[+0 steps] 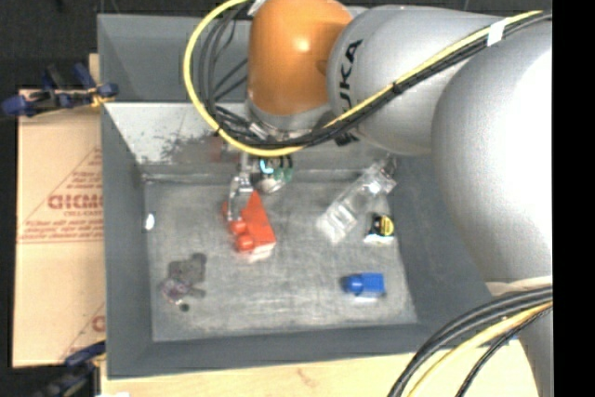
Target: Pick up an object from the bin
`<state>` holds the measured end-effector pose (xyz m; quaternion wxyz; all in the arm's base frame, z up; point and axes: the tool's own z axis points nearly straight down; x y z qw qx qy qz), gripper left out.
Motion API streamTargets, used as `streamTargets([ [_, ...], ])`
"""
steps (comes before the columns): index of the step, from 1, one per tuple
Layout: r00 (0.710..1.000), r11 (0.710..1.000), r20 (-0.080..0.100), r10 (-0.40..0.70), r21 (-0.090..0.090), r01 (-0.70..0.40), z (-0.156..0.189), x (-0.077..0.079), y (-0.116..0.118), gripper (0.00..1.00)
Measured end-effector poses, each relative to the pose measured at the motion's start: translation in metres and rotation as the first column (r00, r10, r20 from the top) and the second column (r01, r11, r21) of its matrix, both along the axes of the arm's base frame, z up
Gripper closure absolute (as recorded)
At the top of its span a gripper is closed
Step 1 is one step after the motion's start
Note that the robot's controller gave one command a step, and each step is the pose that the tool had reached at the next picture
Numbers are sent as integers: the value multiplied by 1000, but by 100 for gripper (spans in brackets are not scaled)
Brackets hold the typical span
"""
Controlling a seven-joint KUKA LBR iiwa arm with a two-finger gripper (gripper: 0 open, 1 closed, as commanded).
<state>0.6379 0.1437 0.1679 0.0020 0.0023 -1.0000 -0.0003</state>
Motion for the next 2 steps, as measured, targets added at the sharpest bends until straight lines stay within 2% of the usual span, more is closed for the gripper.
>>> streamTargets([
  [1, 962, 962, 11, 272, 6, -272, -76, -14, -40, 0],
  [2, 963, 963, 37, 268, 0, -269, -72, -8, -42, 100],
])
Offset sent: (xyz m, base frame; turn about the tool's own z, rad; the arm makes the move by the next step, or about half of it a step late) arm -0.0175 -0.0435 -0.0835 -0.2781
